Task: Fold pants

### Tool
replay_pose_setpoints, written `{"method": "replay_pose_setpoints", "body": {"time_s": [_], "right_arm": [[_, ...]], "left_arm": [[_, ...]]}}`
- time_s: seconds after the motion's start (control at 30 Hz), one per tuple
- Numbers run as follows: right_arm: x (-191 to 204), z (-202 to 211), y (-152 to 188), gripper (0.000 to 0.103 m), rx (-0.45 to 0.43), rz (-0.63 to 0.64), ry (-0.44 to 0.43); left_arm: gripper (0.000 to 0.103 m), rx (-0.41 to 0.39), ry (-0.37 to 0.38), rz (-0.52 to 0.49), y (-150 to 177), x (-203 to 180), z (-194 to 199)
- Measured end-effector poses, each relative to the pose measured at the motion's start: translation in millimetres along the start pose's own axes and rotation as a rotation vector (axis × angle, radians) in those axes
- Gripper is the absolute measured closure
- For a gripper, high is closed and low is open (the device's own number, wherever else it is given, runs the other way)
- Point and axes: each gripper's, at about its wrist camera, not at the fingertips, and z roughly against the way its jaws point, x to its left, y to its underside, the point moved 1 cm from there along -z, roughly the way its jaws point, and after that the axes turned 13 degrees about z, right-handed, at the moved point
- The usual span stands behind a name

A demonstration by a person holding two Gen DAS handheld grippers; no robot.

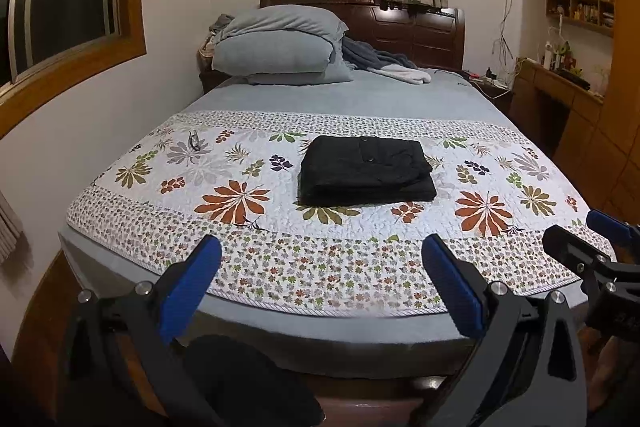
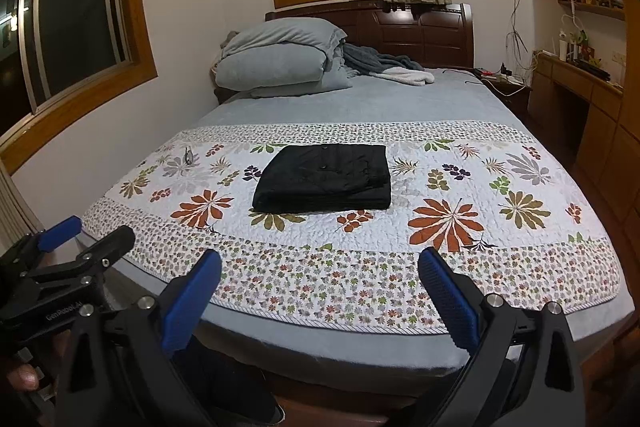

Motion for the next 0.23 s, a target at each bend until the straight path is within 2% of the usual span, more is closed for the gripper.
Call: {"method": "replay_pose_setpoints", "body": {"time_s": [0.23], "right_arm": [[-2.4,0.9,0.6,0.004,-0.001,-0.003,0.002]], "left_arm": [[0.003,0.012,0.009,0.015,-1.5,3.3,1.1]]}}
